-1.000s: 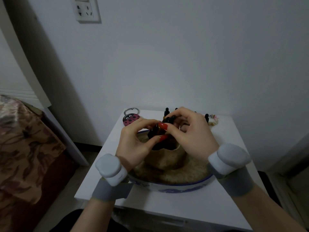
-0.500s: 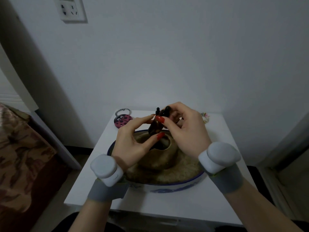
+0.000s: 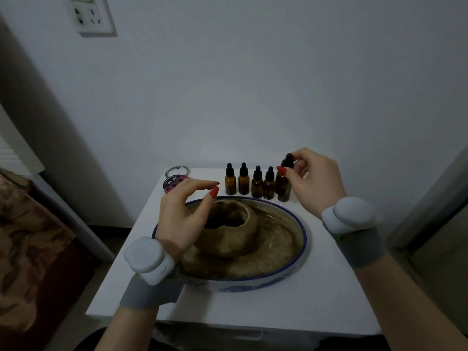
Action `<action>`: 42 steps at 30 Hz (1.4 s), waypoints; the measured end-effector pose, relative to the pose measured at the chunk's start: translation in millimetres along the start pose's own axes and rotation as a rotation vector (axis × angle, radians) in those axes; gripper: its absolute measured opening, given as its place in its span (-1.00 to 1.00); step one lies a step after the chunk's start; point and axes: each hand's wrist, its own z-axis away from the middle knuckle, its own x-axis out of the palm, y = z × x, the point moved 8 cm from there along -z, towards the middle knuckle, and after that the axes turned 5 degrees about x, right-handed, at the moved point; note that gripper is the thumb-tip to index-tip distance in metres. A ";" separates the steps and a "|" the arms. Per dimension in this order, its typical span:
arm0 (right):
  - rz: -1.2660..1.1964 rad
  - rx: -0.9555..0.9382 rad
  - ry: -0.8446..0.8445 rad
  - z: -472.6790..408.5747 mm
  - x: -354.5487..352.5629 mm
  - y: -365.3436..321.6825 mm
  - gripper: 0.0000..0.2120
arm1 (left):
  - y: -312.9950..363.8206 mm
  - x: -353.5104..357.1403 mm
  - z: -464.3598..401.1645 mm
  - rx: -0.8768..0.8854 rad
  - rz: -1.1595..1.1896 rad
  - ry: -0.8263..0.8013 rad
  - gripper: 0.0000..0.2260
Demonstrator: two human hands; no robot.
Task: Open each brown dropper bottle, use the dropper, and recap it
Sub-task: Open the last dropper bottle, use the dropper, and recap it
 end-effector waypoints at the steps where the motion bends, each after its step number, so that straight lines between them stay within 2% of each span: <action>1: 0.054 0.019 -0.017 -2.4 0.5 7.9 -0.91 | -0.2 -0.2 -0.2 0.000 -0.003 0.004 -0.83; 5: 0.272 0.064 -0.062 -8.1 2.9 31.4 -0.90 | -0.9 -1.0 -0.8 0.009 -0.008 0.019 -0.83; 13: 0.385 0.182 -0.091 -8.7 12.3 62.0 -0.86 | -2.0 -0.2 0.9 0.021 -0.031 0.002 -0.81; 24: 0.373 0.314 -0.107 -3.8 16.7 85.0 -0.81 | -2.0 -2.4 2.6 0.052 -0.037 0.005 -0.78; 42: 0.275 0.318 -0.064 -2.6 25.7 83.5 -0.81 | -6.1 -11.1 4.4 0.020 -0.039 0.023 -0.80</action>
